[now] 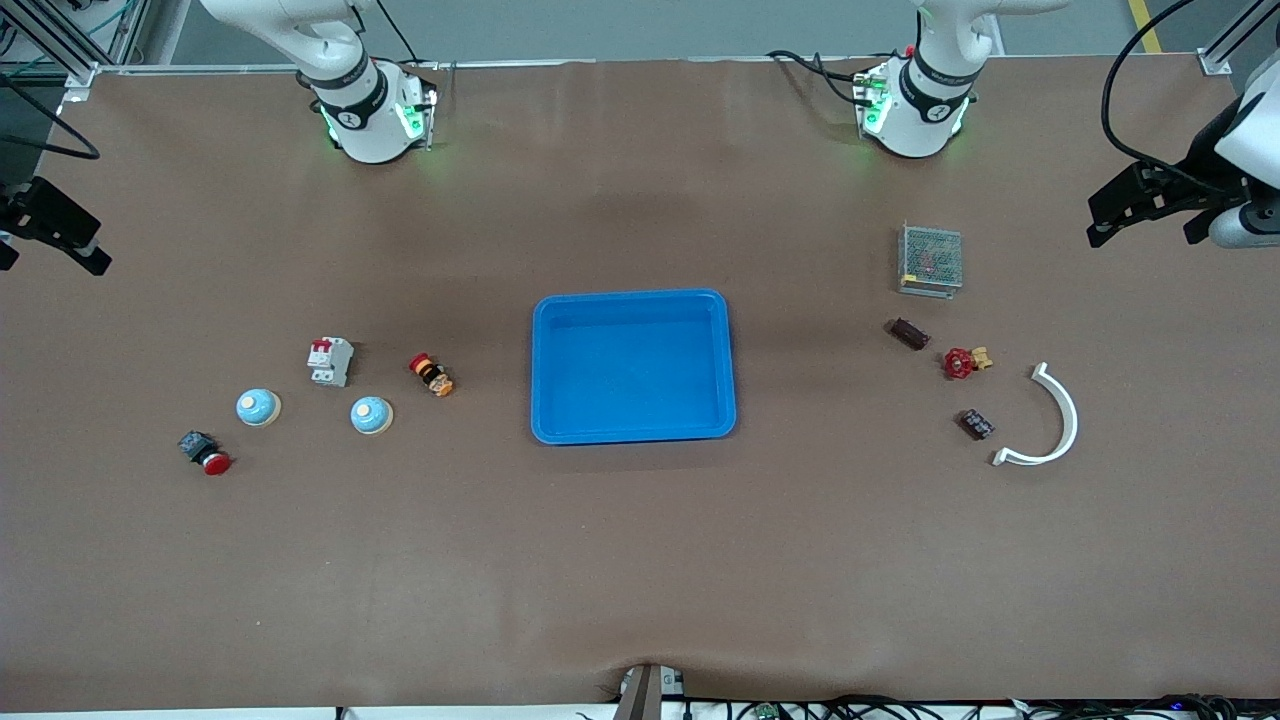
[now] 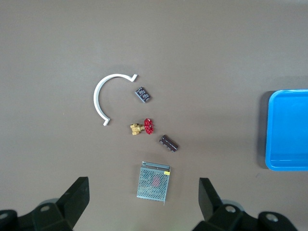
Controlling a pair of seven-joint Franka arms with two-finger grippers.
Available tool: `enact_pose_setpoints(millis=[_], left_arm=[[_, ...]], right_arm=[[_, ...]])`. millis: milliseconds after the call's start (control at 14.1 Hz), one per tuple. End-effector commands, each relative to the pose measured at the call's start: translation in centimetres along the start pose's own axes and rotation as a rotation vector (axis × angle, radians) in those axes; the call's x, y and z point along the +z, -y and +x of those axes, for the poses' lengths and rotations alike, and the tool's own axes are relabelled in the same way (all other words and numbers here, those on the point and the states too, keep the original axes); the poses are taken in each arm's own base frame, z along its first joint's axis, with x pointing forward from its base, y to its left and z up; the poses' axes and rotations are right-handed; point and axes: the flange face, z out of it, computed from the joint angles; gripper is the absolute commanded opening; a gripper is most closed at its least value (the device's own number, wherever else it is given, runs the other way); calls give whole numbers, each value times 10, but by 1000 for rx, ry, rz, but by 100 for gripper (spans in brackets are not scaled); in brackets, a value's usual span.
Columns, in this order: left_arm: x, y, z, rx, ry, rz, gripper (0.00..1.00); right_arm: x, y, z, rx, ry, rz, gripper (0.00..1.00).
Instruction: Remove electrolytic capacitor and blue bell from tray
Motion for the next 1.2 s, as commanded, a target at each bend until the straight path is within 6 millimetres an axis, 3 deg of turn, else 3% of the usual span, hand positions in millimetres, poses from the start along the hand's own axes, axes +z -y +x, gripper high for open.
enact_pose_setpoints(millis=[0,1133], left_arm=[[-5,1,1,-2,-1,17,100],[-2,0,-2,-3,26,9,100]], right_arm=[[-4,-1,3,17,3,11,100],[-4,-1,3,10,3,8,100]])
